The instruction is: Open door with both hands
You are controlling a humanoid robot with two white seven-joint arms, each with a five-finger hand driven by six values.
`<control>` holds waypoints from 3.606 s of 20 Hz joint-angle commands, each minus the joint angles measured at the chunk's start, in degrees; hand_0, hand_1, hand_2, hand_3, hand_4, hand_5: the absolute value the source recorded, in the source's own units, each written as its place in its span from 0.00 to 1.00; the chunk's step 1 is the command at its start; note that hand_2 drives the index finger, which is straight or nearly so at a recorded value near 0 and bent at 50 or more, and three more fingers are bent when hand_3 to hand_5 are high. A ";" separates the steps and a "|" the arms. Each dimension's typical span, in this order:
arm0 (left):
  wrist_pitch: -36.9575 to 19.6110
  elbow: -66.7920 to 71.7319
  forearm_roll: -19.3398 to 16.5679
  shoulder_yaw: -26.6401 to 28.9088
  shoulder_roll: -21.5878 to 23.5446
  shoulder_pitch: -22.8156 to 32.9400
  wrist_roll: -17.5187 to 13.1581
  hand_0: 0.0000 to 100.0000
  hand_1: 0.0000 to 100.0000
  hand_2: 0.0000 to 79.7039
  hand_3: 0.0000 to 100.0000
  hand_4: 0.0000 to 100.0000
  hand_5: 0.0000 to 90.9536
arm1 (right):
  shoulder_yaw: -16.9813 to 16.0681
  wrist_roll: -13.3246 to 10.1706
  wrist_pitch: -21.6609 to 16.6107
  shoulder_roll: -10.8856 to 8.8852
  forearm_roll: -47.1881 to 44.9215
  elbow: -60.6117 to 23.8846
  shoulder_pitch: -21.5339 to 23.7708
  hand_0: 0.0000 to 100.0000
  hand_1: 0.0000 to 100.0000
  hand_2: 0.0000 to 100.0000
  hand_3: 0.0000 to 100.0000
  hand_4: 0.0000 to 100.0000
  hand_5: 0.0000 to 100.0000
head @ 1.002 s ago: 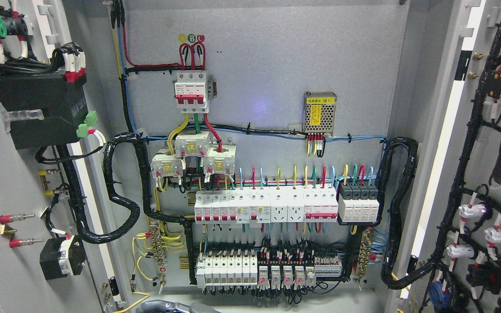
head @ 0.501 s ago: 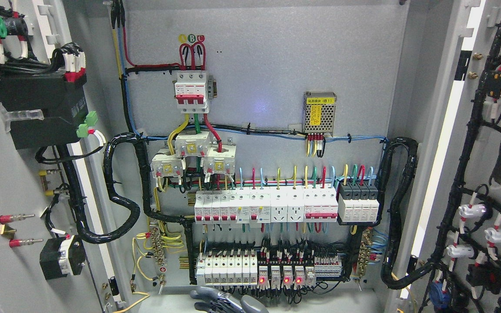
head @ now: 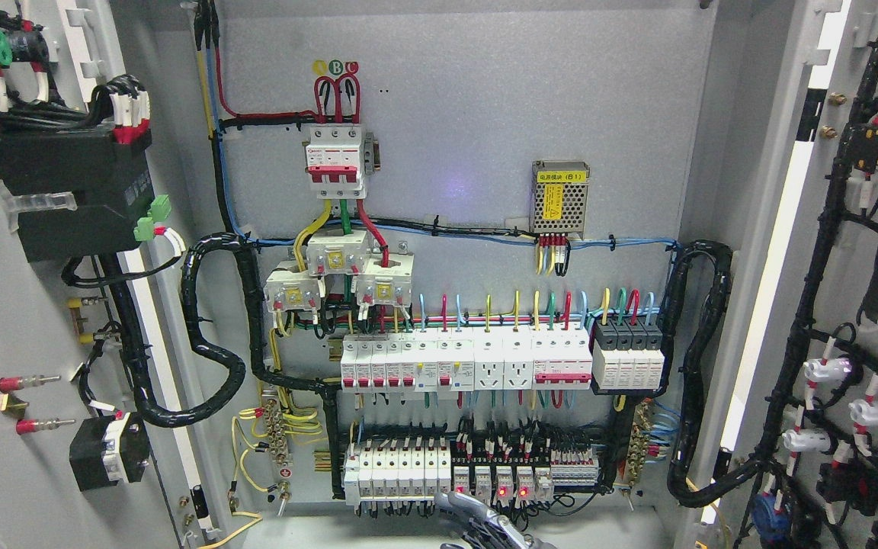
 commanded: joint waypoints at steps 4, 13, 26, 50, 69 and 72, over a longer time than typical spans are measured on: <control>-0.05 -11.77 1.20 0.01 3.24 -3.23 0.09 0.00 0.00 0.00 0.00 0.00 0.00 | -4.13 -7.24 -0.26 -4.18 0.15 -9.24 8.97 0.19 0.00 0.00 0.00 0.00 0.00; -2.76 -17.75 1.12 1.59 4.38 -3.15 0.09 0.00 0.00 0.00 0.00 0.00 0.00 | -7.99 -7.33 -1.05 -4.18 0.15 -9.33 12.05 0.19 0.00 0.00 0.00 0.00 0.00; -8.74 -21.45 1.12 5.54 4.30 -4.73 0.09 0.00 0.00 0.00 0.00 0.00 0.00 | -15.19 -6.63 -2.28 -4.71 0.23 -9.33 16.89 0.19 0.00 0.00 0.00 0.00 0.00; -12.79 -21.19 13.85 15.39 4.73 -12.02 0.17 0.00 0.00 0.00 0.00 0.00 0.00 | -23.91 -6.89 -8.06 -4.97 0.32 -9.33 19.70 0.19 0.00 0.00 0.00 0.00 0.00; -20.96 -21.19 18.52 17.85 13.08 -11.23 0.17 0.00 0.00 0.00 0.00 0.00 0.00 | -24.34 -7.24 -20.74 -4.18 -0.20 -9.41 21.20 0.19 0.00 0.00 0.00 0.00 0.00; -22.28 -21.01 18.52 18.38 13.70 -10.27 0.17 0.00 0.00 0.00 0.00 0.00 0.00 | -24.43 -7.24 -21.00 -4.01 -0.21 -9.41 21.20 0.19 0.00 0.00 0.00 0.00 0.00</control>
